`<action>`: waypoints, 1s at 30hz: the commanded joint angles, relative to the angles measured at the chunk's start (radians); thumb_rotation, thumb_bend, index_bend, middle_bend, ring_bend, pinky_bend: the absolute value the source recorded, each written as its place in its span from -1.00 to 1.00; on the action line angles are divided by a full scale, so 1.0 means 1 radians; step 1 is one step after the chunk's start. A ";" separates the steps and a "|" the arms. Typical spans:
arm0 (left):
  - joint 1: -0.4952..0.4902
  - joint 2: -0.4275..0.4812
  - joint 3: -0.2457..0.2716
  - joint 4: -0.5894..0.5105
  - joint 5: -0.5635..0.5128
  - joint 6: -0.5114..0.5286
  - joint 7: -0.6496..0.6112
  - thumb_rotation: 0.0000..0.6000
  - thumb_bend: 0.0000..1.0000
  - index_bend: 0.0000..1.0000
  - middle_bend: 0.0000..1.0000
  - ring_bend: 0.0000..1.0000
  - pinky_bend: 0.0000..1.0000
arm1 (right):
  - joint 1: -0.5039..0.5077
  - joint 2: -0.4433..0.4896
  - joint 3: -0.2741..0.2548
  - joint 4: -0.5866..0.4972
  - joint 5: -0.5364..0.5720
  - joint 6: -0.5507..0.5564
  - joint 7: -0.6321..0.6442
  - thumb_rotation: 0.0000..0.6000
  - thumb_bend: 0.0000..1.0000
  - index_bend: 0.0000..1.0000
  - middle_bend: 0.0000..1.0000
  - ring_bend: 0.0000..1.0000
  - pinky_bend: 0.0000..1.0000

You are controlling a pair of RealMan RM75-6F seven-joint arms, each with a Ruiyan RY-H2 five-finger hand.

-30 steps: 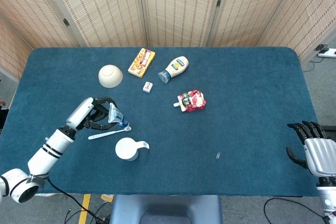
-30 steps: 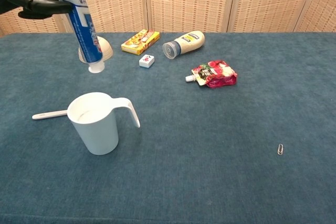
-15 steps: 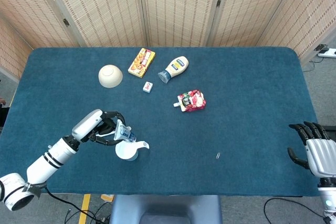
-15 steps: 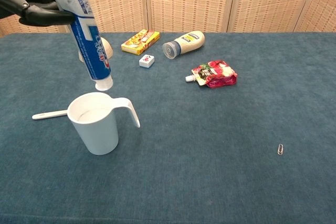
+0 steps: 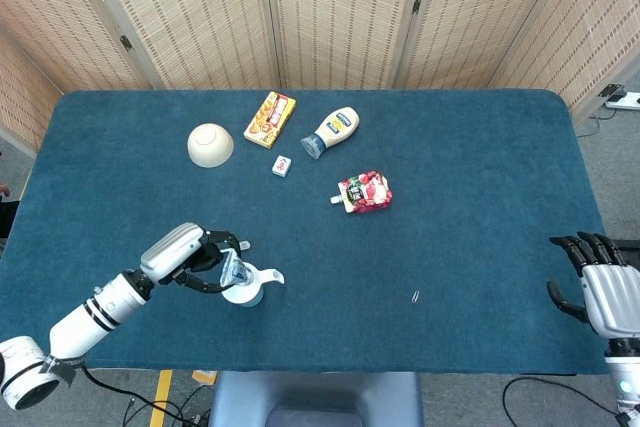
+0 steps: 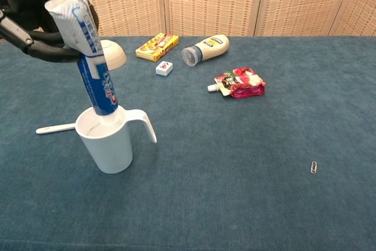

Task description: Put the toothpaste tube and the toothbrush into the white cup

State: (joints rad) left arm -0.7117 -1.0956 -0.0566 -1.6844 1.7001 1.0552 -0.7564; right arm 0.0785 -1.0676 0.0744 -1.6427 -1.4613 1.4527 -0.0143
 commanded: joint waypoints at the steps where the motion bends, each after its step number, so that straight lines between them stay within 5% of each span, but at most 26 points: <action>1: -0.004 -0.008 0.011 0.004 -0.009 -0.015 0.028 1.00 -0.24 0.34 1.00 0.86 0.95 | -0.001 0.000 -0.001 0.000 -0.001 0.002 0.002 1.00 -0.47 -0.51 -0.48 -0.73 -0.72; 22: -0.017 -0.061 0.059 0.054 -0.041 -0.066 0.129 1.00 -0.24 0.23 1.00 0.85 0.94 | -0.007 0.001 -0.002 0.003 0.002 0.006 0.004 1.00 -0.47 -0.51 -0.48 -0.73 -0.72; 30: -0.009 -0.069 0.063 0.052 -0.064 -0.067 0.190 1.00 -0.25 -0.11 1.00 0.84 0.94 | -0.007 0.001 -0.001 0.001 0.002 0.006 0.004 1.00 -0.47 -0.51 -0.48 -0.73 -0.72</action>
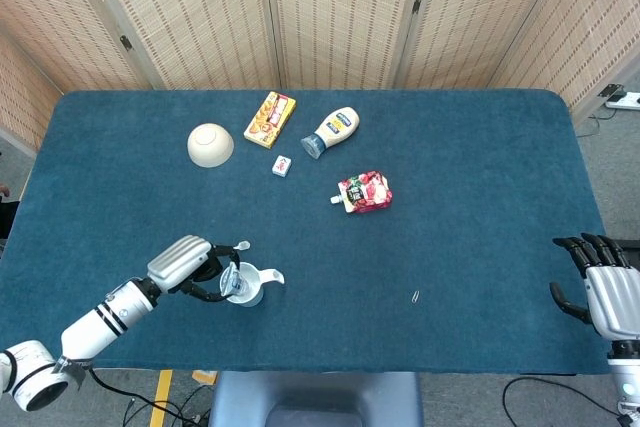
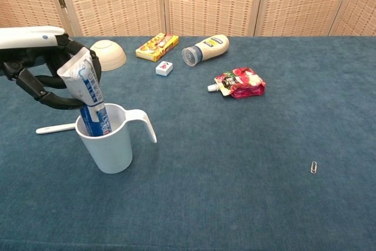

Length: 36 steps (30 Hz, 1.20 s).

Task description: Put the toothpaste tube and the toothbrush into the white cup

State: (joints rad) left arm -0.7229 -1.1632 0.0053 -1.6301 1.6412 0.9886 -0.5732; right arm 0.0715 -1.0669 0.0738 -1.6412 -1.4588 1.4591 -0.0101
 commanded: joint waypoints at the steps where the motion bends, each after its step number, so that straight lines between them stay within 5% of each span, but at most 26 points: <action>1: 0.003 -0.001 0.001 -0.003 -0.007 0.000 0.011 1.00 -0.25 -0.13 1.00 0.84 0.94 | 0.000 0.000 0.000 0.000 -0.001 0.000 -0.001 1.00 -0.47 -0.51 -0.48 -0.73 -0.72; 11: 0.016 0.021 -0.007 -0.011 -0.028 0.026 -0.003 1.00 -0.25 -0.42 1.00 0.83 0.94 | -0.004 0.000 0.000 -0.003 -0.002 0.007 0.001 1.00 -0.47 -0.51 -0.48 -0.73 -0.72; 27: 0.121 0.059 -0.117 0.040 -0.177 0.210 -0.313 1.00 -0.25 -0.34 1.00 0.82 0.94 | -0.005 0.003 0.001 -0.008 -0.005 0.009 -0.002 1.00 -0.47 -0.51 -0.48 -0.73 -0.72; 36: 0.108 -0.027 -0.151 0.212 -0.380 0.064 -0.143 1.00 -0.25 -0.19 1.00 0.82 0.94 | -0.004 0.004 0.001 -0.010 -0.005 0.008 -0.002 1.00 -0.47 -0.51 -0.48 -0.73 -0.72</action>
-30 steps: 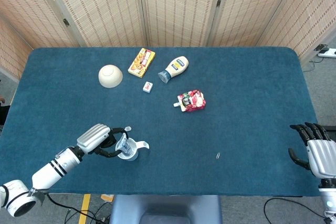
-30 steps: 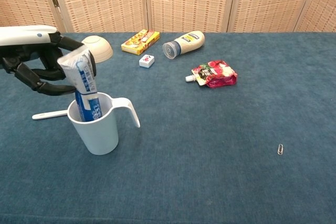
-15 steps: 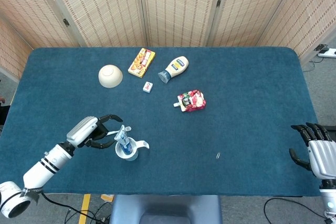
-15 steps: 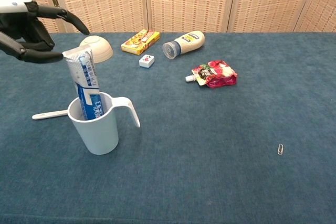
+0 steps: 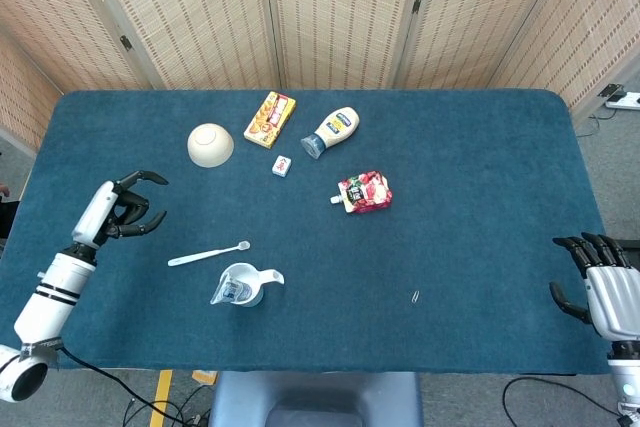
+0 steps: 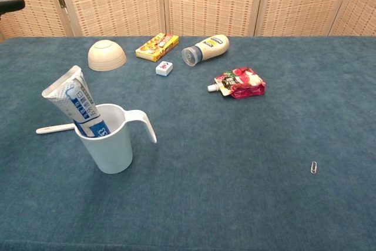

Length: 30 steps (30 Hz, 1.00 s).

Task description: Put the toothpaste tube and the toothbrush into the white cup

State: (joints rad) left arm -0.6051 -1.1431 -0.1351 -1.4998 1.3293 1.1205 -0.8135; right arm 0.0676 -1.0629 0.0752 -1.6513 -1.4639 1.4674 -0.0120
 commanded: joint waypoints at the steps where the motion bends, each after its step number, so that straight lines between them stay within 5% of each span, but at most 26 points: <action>1: -0.017 -0.068 -0.008 0.111 -0.084 -0.088 0.145 1.00 -0.25 -0.17 1.00 0.82 0.94 | 0.000 0.000 0.000 0.000 0.000 -0.001 0.000 1.00 -0.47 -0.51 -0.48 -0.73 -0.72; 13: -0.101 -0.208 0.058 0.222 -0.044 -0.235 0.538 1.00 -0.25 0.08 1.00 0.82 0.94 | -0.001 -0.003 -0.004 -0.001 0.000 -0.002 -0.005 1.00 -0.47 -0.51 -0.48 -0.73 -0.72; 30: -0.163 -0.361 0.063 0.316 -0.066 -0.345 0.748 1.00 -0.29 0.07 1.00 0.82 0.94 | -0.009 -0.006 -0.006 0.019 0.013 -0.006 0.012 1.00 -0.47 -0.51 -0.48 -0.73 -0.72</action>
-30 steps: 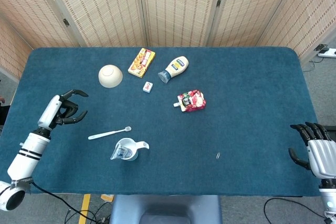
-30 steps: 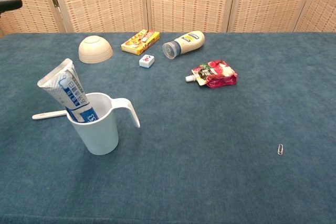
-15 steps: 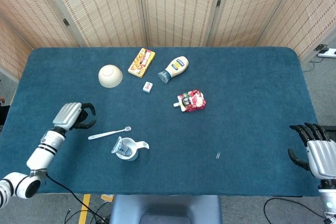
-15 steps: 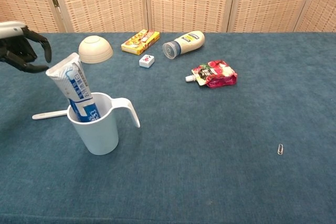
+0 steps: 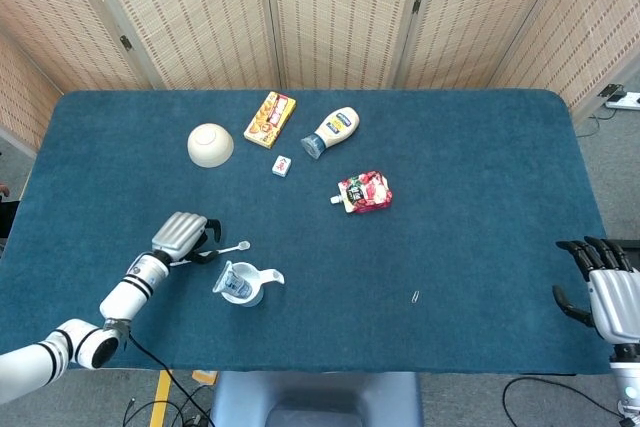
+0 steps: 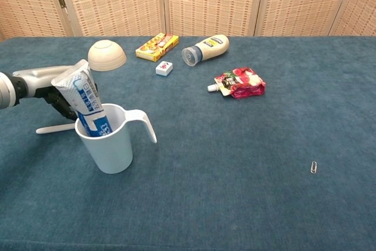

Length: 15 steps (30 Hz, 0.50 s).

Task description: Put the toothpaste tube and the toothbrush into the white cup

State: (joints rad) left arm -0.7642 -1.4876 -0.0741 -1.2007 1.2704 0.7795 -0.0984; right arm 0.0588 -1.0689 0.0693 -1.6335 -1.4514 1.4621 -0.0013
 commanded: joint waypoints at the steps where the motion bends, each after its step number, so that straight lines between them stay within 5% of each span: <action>1: -0.002 -0.024 0.001 0.024 -0.012 0.001 0.052 1.00 -0.29 0.07 1.00 0.82 0.94 | 0.000 -0.001 0.000 0.002 0.002 -0.002 0.002 1.00 -0.47 -0.51 -0.48 -0.73 -0.72; 15: 0.008 -0.010 -0.011 -0.010 -0.087 -0.032 0.148 1.00 -0.31 0.08 1.00 0.82 0.94 | 0.003 -0.004 0.001 0.011 0.003 -0.010 0.007 1.00 -0.47 -0.51 -0.47 -0.73 -0.72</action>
State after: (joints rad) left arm -0.7559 -1.5024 -0.0841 -1.2048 1.1905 0.7540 0.0432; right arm 0.0622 -1.0726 0.0702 -1.6229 -1.4488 1.4518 0.0061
